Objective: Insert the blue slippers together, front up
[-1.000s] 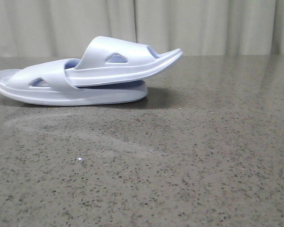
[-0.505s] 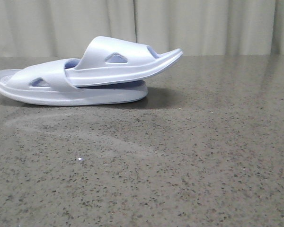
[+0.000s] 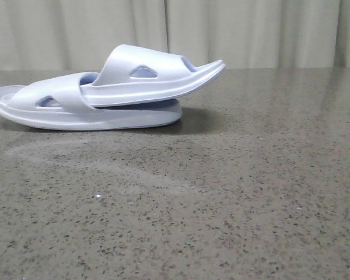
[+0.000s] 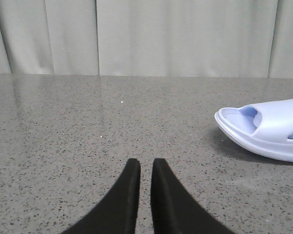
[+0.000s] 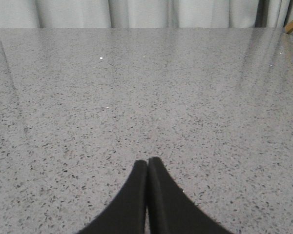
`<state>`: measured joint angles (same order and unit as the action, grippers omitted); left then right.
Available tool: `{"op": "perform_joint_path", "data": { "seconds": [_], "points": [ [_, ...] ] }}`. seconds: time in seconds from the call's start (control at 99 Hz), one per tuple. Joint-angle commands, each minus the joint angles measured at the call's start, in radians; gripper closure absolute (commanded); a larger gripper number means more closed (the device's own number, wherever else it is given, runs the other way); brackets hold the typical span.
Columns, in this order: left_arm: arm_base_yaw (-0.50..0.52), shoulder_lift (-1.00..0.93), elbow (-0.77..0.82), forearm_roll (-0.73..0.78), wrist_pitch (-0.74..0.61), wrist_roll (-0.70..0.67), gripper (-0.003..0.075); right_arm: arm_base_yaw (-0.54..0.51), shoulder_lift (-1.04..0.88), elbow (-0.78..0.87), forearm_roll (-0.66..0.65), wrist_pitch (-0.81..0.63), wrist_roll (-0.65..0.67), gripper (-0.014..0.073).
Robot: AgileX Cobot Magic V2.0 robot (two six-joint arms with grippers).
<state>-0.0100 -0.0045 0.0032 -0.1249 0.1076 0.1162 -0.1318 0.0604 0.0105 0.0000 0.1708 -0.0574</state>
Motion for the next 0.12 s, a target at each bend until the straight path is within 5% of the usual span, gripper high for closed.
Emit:
{"op": "perform_joint_path", "data": {
  "seconds": [0.0,0.111],
  "points": [
    [0.003,-0.030,0.008,-0.009,-0.073,-0.010,0.0705,-0.006,0.009,0.021,0.000,-0.075,0.001,0.0672],
    [0.003,-0.030,0.008,-0.009,-0.073,-0.010,0.0705,-0.006,0.009,0.021,0.000,-0.075,0.001,0.0672]
  ]
}}
